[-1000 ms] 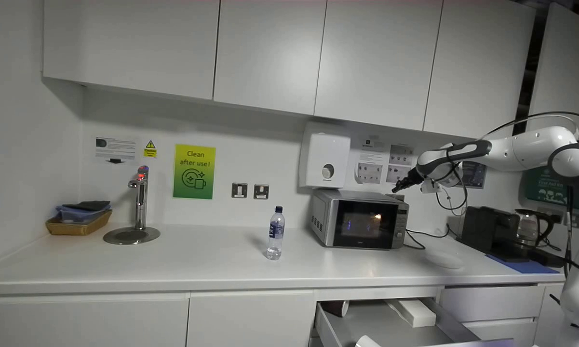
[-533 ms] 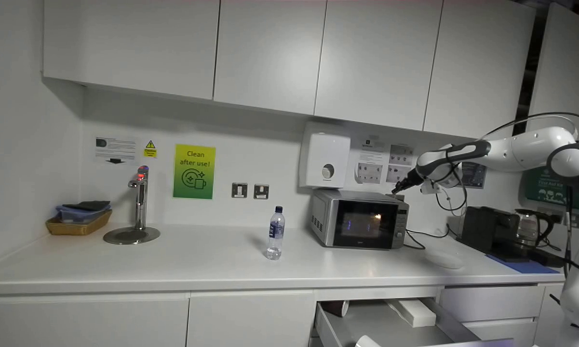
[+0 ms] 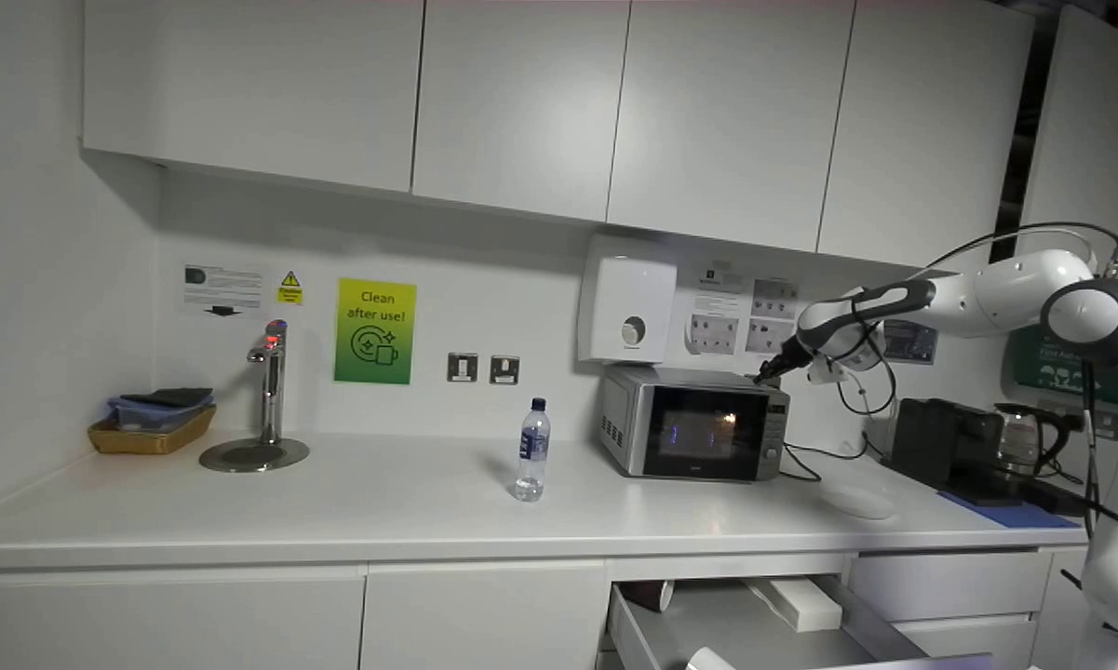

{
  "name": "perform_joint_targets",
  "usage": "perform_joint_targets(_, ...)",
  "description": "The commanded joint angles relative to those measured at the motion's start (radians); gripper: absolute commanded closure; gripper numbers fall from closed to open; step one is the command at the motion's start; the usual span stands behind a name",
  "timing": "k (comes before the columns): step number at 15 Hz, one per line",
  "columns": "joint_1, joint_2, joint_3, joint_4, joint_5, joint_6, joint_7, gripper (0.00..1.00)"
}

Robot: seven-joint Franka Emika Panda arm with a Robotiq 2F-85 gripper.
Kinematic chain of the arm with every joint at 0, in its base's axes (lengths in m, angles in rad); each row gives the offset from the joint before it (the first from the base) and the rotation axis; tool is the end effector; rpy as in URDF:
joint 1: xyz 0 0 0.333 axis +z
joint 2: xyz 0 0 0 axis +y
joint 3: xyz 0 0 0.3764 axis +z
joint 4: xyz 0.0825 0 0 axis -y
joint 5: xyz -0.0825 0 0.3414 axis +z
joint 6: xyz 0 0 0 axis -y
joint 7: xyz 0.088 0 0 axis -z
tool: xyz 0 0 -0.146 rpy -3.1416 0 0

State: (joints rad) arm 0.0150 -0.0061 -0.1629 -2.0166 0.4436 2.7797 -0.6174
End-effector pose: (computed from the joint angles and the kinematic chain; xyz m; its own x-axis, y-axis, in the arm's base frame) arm 0.5794 -0.0999 0.5928 0.6817 0.0955 0.7253 0.0992 -0.9944 0.0376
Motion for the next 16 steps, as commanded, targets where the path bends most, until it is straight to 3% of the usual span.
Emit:
perform_joint_targets(1, -0.002, 0.042, -0.002, 0.044, 0.035, 0.019, -0.063, 1.00)
perform_joint_targets(16, -0.006, 0.082, 0.006, 0.061, 0.174, 0.080, -0.281, 1.00)
